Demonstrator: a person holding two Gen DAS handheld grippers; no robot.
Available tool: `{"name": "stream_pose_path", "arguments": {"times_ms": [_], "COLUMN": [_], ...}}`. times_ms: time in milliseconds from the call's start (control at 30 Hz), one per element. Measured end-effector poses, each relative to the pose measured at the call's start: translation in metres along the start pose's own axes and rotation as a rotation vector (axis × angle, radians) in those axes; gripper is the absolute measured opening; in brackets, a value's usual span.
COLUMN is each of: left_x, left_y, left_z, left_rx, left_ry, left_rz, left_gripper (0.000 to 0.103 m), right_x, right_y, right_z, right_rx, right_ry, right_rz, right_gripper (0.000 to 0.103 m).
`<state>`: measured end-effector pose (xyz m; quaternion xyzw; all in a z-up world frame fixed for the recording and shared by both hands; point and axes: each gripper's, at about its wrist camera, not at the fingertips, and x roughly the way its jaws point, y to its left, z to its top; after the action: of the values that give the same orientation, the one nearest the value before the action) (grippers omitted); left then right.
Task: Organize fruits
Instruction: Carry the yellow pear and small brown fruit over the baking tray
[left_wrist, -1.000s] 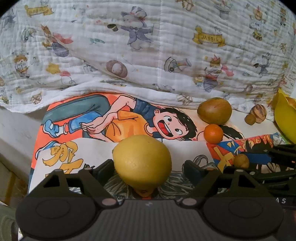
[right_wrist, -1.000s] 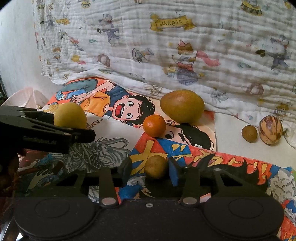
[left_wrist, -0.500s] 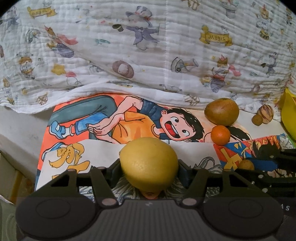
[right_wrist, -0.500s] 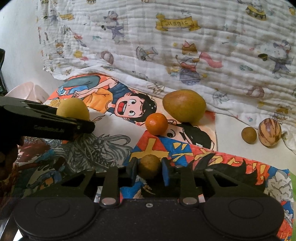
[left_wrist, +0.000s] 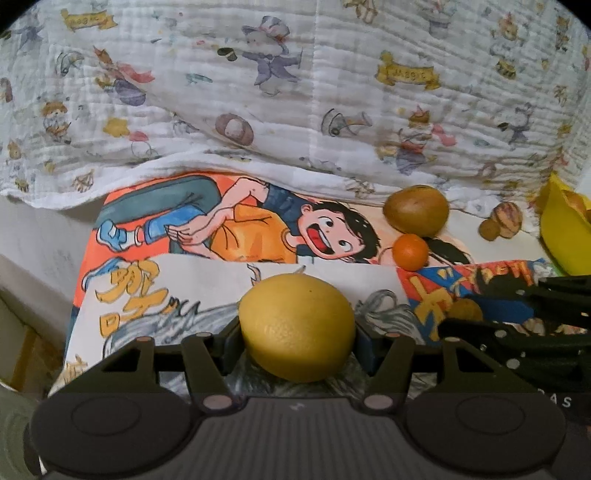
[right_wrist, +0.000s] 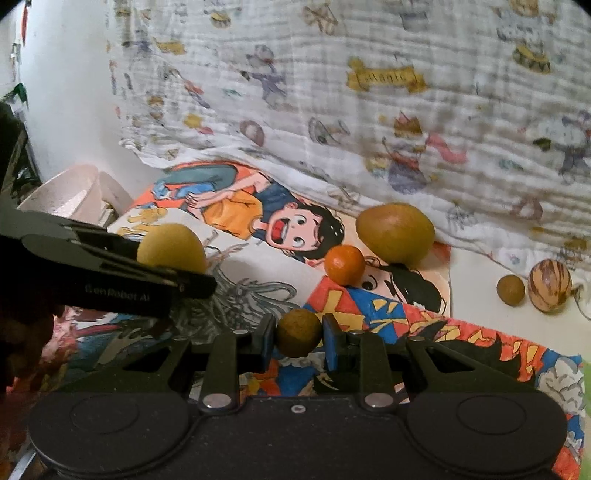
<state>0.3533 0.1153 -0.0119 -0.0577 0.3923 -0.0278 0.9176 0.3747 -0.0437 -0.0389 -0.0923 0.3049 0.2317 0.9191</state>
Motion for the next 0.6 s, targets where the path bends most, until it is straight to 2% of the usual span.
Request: {"name": "stream_pose_path", "arguments": {"times_ms": [367,600], "left_x": [-0.048,-0.078], "left_y": [-0.015,-0.024], "left_z": [-0.008,-0.015], "left_rx": [-0.018,-0.017], "left_ry": [-0.033,-0.066], "left_rz": [-0.047,-0.059], "left_gripper": [0.065,0.065], "right_x": [-0.049,-0.085], "right_y": [0.003,-0.001], "right_z": [0.005,0.005], "right_rx": [0.006,0.008], "right_ry": [-0.072,-0.183], "right_rz": [0.048,0.01], "right_gripper": [0.029,0.029]}}
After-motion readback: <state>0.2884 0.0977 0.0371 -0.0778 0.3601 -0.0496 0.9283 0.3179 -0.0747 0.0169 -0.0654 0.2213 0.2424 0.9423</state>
